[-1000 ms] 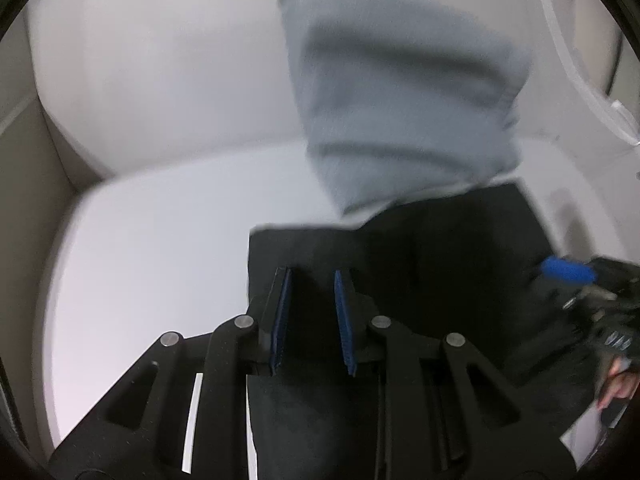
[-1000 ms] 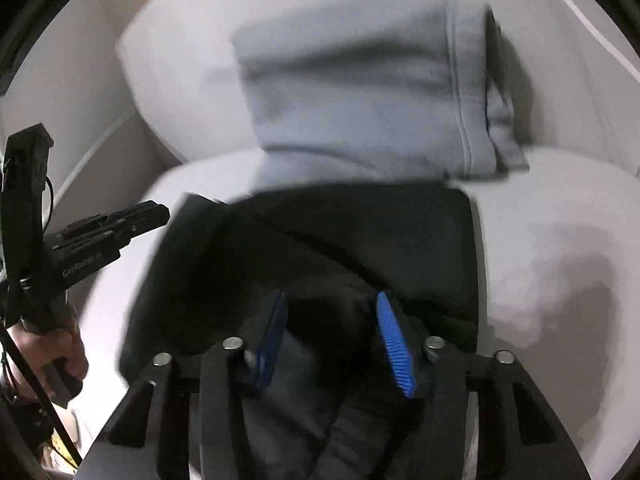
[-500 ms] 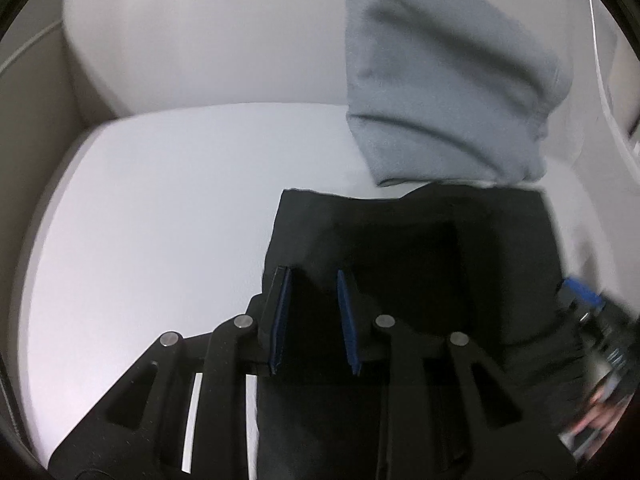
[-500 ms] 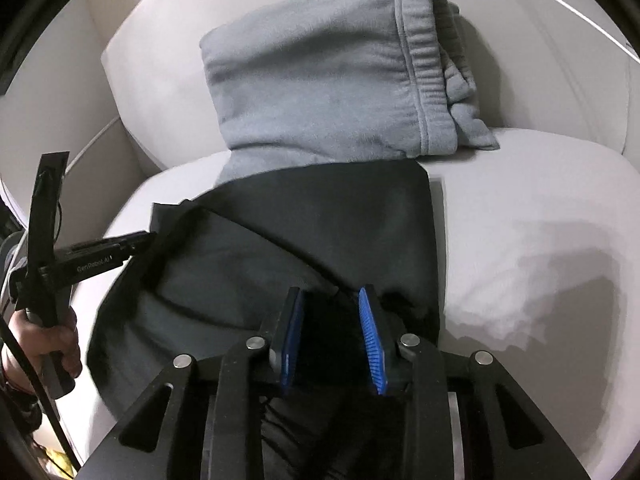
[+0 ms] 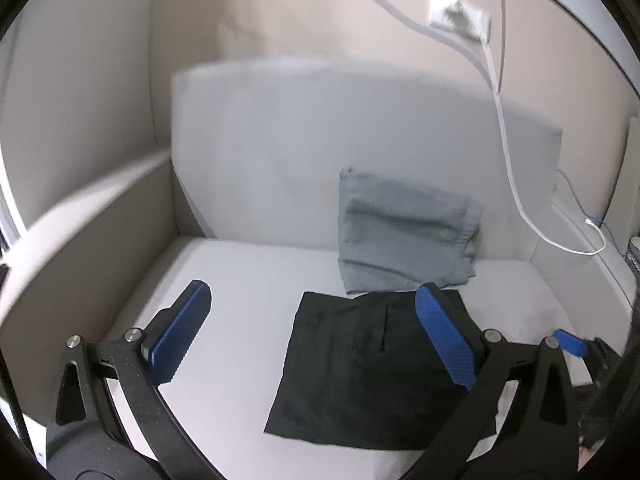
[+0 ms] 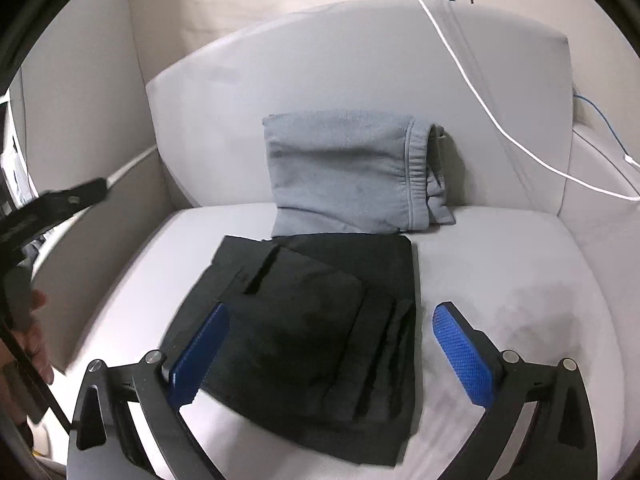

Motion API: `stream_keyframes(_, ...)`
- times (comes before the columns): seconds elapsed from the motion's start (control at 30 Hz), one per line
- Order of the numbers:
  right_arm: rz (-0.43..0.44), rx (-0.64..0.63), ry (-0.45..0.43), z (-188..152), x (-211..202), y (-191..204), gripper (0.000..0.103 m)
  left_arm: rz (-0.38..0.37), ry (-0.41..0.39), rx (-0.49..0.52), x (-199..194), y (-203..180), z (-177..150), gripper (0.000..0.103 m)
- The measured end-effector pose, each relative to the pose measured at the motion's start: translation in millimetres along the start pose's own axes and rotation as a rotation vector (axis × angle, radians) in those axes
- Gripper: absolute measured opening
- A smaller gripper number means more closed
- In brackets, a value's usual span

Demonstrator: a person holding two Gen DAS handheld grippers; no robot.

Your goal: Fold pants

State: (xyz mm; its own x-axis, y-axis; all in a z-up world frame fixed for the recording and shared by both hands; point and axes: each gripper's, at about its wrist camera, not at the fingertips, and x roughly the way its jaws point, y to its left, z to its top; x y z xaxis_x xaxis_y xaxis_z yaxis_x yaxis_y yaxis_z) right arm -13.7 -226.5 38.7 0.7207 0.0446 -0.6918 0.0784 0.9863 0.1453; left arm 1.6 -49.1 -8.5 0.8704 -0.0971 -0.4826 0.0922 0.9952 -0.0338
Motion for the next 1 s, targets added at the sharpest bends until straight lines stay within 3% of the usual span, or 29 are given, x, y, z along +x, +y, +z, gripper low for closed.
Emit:
stream_keyframes(0.17, -0.074, -0.053, -0.059, 1.2, -15.5, 3.8, 0.103, 0.056, -0.011, 0.092, -13.2, -10.9, -28.7, 0.102)
stream_keyframes(0.3, -0.099, -0.021, -0.059, -3.8, -6.2, -3.3, 0.103, 0.030, 0.137, 0.105, 24.8, -17.7, -48.8, 0.102)
stream_keyframes(0.37, -0.121, -0.035, -0.039, -7.7, 6.2, -3.2, 0.103, 0.028, 0.155, 0.096, 35.7, -18.9, -55.7, 0.102)
stream_keyframes(0.53, -0.183, -0.081, 0.011, -21.1, 31.9, 0.2, 0.103, 0.011, 0.101, 0.158, 42.2, -29.9, -69.2, 0.102)
stream_keyframes(0.73, -0.141, -0.035, 0.033, -25.2, 41.1, -7.8, 0.103, -0.021, 0.065, 0.094, 44.9, -23.7, -66.9, 0.102)
stream_keyframes(0.87, -0.147, -0.033, 0.013, -23.7, 35.2, -7.7, 0.103, 0.045, -0.008, 0.053, 33.1, -12.4, -59.7, 0.102)
stream_keyframes(1.0, -0.155, -0.051, -0.002, -21.5, 31.0, -2.6, 0.103, 0.114, 0.025, 0.046, 36.4, -5.0, -60.1, 0.102)
